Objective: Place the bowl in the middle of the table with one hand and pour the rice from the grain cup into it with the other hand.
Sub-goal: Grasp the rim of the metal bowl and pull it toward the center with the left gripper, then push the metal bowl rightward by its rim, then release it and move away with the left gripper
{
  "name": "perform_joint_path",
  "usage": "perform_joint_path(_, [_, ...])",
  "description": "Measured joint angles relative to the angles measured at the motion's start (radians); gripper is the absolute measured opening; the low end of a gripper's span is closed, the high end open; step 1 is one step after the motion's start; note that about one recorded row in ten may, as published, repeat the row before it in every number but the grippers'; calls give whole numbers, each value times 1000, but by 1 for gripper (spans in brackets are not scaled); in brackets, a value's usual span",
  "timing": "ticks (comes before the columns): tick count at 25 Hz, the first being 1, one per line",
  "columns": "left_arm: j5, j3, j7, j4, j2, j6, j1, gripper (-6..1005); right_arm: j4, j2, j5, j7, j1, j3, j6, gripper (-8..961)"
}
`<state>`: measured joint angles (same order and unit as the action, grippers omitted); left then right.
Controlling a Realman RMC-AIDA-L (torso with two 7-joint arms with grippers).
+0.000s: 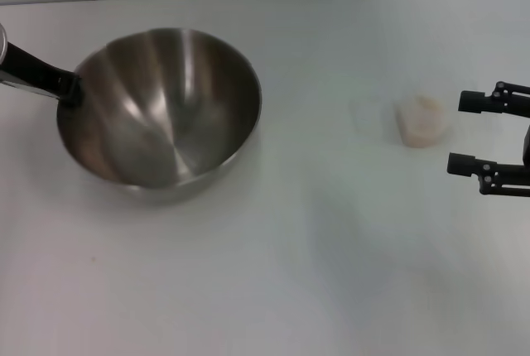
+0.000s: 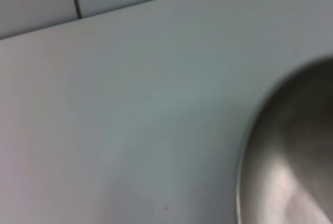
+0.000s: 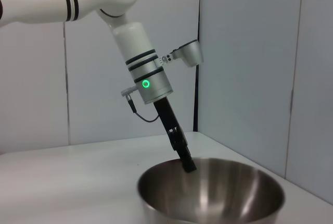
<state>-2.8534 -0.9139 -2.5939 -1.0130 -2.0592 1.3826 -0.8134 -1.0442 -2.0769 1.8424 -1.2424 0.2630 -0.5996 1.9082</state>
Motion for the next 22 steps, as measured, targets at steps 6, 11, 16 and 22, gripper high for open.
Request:
perform_joint_path(6, [0, -10, 13, 7, 1, -3, 3, 103, 2, 0, 0, 0, 1, 0, 0, 762])
perform_joint_path(11, [2, -36, 25, 6, -1, 1, 3, 81, 4, 0, 0, 0, 1, 0, -1, 762])
perform_joint_path(16, [26, -51, 43, -2, -9, 11, -7, 77, 7, 0, 0, 0, 1, 0, -1, 762])
perform_joint_path(22, [80, -70, 53, -18, -7, 43, -27, 60, 7, 0, 0, 0, 2, 0, -2, 762])
